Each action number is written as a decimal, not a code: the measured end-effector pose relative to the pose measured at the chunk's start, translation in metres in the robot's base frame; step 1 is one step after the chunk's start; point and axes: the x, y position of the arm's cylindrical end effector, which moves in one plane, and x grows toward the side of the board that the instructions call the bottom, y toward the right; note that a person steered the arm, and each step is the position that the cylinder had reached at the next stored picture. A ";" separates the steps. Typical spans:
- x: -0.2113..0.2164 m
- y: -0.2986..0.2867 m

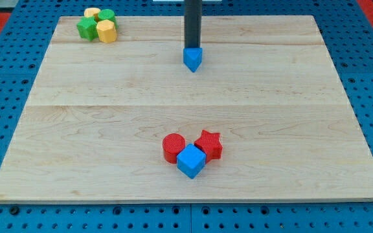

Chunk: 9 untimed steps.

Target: Push the blue triangle towards the group of the blocks

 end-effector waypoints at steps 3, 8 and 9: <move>0.078 -0.004; 0.104 0.010; 0.129 0.014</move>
